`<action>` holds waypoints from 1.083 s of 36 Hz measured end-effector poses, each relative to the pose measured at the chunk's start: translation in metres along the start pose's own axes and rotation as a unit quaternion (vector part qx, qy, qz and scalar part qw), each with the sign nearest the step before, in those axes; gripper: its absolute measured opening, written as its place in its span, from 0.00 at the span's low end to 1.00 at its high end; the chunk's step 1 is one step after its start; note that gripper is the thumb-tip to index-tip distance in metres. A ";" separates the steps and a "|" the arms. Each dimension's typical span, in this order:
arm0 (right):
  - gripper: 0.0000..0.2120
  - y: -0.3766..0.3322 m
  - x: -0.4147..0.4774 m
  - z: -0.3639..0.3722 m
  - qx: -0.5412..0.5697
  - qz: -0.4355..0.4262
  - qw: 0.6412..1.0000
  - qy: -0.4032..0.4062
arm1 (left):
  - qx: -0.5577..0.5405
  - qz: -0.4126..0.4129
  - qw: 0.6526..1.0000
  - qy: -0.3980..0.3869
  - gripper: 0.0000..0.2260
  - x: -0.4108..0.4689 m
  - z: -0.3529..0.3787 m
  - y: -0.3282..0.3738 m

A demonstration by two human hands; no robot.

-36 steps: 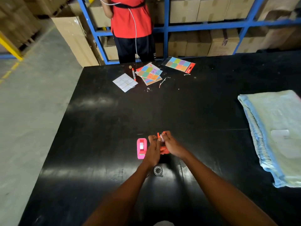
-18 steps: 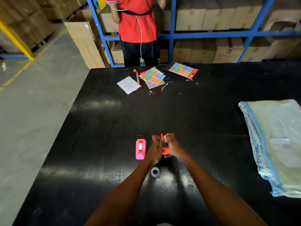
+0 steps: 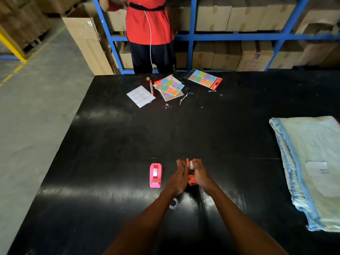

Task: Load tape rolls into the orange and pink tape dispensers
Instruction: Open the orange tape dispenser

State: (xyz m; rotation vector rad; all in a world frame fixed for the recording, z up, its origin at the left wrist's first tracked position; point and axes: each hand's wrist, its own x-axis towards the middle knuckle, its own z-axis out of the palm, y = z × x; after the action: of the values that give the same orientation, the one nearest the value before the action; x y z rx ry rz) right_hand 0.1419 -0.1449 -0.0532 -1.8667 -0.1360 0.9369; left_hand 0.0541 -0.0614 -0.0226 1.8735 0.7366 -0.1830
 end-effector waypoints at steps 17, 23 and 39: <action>0.08 0.044 0.026 -0.030 -0.017 0.028 0.999 0.016 | 0.258 -0.142 0.955 0.031 0.26 0.025 -0.012 -0.040; 0.14 0.063 0.021 -0.023 0.030 0.048 0.998 -0.025 | 0.361 -0.142 0.921 0.031 0.30 0.022 0.004 -0.057; 0.10 0.037 -0.020 -0.018 -0.066 0.002 0.997 -0.027 | 0.193 -0.012 0.977 0.096 0.18 0.016 0.014 -0.056</action>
State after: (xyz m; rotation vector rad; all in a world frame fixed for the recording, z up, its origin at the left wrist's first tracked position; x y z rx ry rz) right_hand 0.1287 -0.1861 -0.0688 -1.9638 -0.2309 1.0023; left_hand 0.0383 -0.0538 -0.0797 2.2753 0.9036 -0.1712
